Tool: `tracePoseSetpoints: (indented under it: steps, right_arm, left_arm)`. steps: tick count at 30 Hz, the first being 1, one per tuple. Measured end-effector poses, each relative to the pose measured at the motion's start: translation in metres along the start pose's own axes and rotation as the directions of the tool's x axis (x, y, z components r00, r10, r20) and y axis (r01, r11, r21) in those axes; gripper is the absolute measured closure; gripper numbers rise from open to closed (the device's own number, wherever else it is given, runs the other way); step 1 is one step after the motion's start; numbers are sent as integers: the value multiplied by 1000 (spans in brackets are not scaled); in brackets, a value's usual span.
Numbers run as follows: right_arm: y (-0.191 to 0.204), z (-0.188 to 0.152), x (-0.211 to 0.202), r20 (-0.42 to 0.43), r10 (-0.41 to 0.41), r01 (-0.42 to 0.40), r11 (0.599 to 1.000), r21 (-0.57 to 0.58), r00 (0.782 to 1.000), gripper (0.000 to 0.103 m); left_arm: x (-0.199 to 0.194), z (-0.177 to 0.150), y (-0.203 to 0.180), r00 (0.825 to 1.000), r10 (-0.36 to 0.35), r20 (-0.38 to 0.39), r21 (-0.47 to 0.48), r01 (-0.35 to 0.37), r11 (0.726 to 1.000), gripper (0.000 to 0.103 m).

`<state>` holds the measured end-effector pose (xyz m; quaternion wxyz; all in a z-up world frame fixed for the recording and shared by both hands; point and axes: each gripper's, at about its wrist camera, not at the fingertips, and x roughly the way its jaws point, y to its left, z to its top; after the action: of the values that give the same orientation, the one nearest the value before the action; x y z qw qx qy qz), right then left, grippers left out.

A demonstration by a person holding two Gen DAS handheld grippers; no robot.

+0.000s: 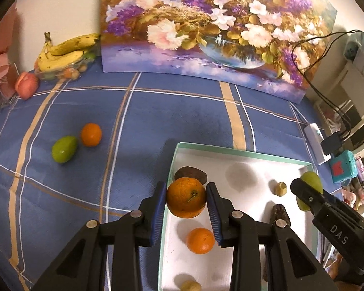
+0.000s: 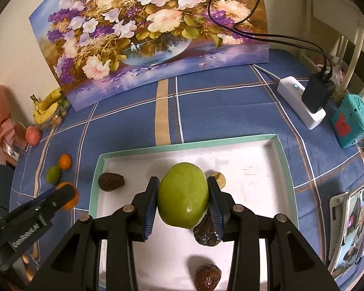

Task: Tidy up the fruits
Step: 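Carry the tangerine and the green pear toward the white tray, then lower and release the tangerine with the left gripper while the right gripper releases the pear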

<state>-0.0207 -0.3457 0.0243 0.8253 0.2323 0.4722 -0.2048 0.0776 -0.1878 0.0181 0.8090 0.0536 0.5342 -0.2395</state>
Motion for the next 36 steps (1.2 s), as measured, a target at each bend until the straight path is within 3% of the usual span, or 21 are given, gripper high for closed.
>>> tracePoseSetpoints:
  steps: [22, 36]
  right_arm:
    - [-11, -4, 40, -80, -16, 15, 1000, -10, 997, 62]
    - [-11, -12, 58, -127, -32, 31, 999, -9, 991, 62]
  left_arm:
    - [55, -11, -4, 991, 39, -131, 16, -37, 999, 68]
    - [59, -12, -7, 988, 43, -146, 28, -40, 999, 67]
